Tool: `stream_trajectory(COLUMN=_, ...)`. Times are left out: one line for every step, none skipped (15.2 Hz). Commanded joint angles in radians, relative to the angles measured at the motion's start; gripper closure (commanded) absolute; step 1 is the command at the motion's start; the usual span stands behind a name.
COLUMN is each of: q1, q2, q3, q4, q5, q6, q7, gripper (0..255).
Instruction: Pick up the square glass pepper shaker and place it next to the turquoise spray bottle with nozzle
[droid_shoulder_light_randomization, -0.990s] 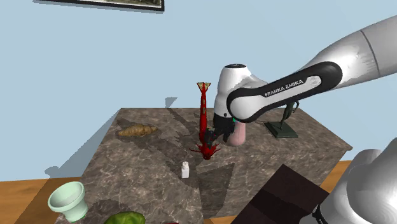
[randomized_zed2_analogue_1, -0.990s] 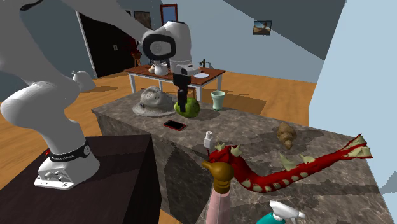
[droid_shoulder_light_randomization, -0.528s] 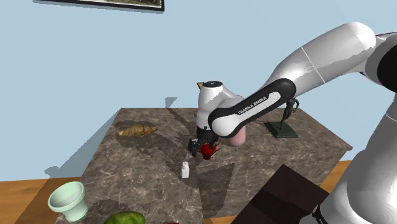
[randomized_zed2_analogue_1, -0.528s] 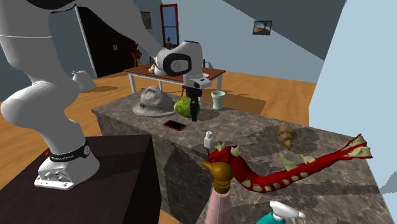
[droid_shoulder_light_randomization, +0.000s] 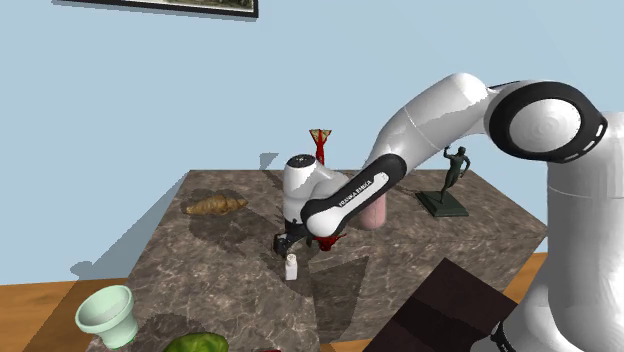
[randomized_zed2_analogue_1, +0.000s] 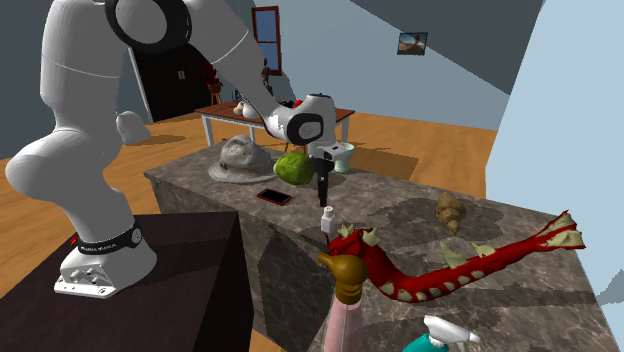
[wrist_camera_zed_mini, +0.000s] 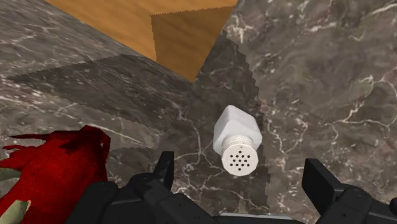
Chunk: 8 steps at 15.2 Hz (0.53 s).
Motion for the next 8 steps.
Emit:
stream_trajectory(q1=0.023, q2=0.067, q3=-0.018, q4=0.057, q5=-0.029, q6=0.007, q7=0.03, gripper=0)
stream_trajectory(q1=0.026, q2=0.078, q3=-0.022, q4=0.058, q5=-0.033, q6=0.016, q7=0.033, gripper=0)
stream_trajectory(q1=0.028, q2=0.089, q3=-0.026, q4=0.06, q5=-0.037, q6=0.025, q7=0.036, gripper=0)
stream_trajectory(q1=0.03, q2=0.1, q3=-0.029, q4=0.062, q5=-0.042, q6=0.034, q7=0.039, gripper=0)
stream_trajectory(q1=0.032, q2=0.111, q3=-0.033, q4=0.065, q5=-0.046, q6=0.043, q7=0.041, gripper=0)
stream_trajectory(q1=0.034, q2=0.123, q3=-0.036, q4=0.067, q5=-0.05, q6=0.052, q7=0.044, gripper=0)
stream_trajectory(q1=0.036, q2=0.134, q3=-0.04, q4=0.07, q5=-0.054, q6=0.061, q7=0.047, gripper=0)
stream_trajectory(q1=0.038, q2=0.146, q3=-0.044, q4=0.073, q5=-0.058, q6=0.069, q7=0.05, gripper=0)
